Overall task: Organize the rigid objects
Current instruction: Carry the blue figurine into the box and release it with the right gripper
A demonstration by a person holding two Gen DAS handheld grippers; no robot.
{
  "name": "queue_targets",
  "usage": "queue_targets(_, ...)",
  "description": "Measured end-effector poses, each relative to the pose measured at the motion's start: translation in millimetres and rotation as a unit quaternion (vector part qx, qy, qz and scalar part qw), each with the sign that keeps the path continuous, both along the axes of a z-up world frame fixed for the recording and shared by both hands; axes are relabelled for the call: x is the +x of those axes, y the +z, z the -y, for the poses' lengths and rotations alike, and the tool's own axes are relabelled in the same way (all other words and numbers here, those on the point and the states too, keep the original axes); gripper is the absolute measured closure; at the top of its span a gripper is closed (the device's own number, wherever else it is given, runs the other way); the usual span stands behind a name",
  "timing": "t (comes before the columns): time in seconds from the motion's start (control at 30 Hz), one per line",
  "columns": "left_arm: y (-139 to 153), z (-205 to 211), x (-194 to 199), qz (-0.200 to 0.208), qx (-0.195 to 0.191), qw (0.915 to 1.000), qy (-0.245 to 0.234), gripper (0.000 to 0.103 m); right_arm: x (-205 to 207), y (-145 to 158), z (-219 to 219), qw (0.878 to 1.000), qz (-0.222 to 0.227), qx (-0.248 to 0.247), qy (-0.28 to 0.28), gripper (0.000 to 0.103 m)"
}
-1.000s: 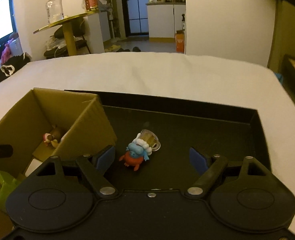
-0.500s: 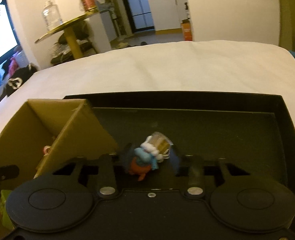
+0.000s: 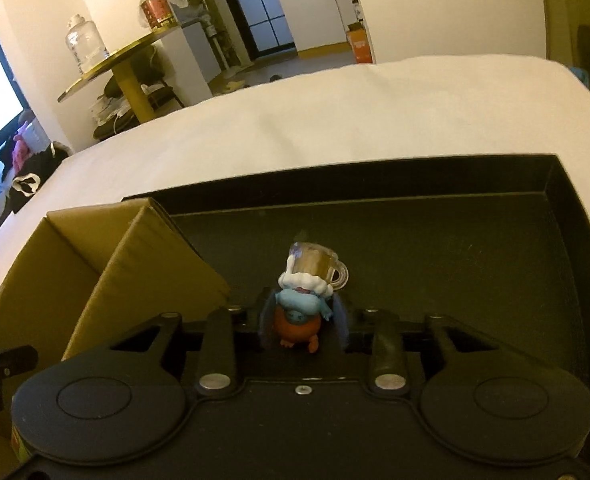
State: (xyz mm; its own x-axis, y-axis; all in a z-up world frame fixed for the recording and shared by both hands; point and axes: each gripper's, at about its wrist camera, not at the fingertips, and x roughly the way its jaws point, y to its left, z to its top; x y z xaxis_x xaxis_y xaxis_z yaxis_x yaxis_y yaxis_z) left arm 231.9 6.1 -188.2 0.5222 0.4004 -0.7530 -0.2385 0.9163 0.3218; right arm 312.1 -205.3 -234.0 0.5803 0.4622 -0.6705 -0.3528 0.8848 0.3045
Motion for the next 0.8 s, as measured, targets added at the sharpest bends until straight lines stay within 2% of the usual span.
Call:
queue_targets(0.43, 2.1, 1.3, -1.5, 0.002, 0.002, 1.0, -0.003, 0.038, -17.8, 4.6, -18.2, 0.994, 0.045, -0.089, 0.036, 0.07)
queue_targets(0.8, 1.6, 3.6, -1.3, -0.002, -0.001, 0.9999, -0.011, 0.038, -31.9, 8.0, -6.9, 0.993, 0.034, -0.108, 0.018, 0.07)
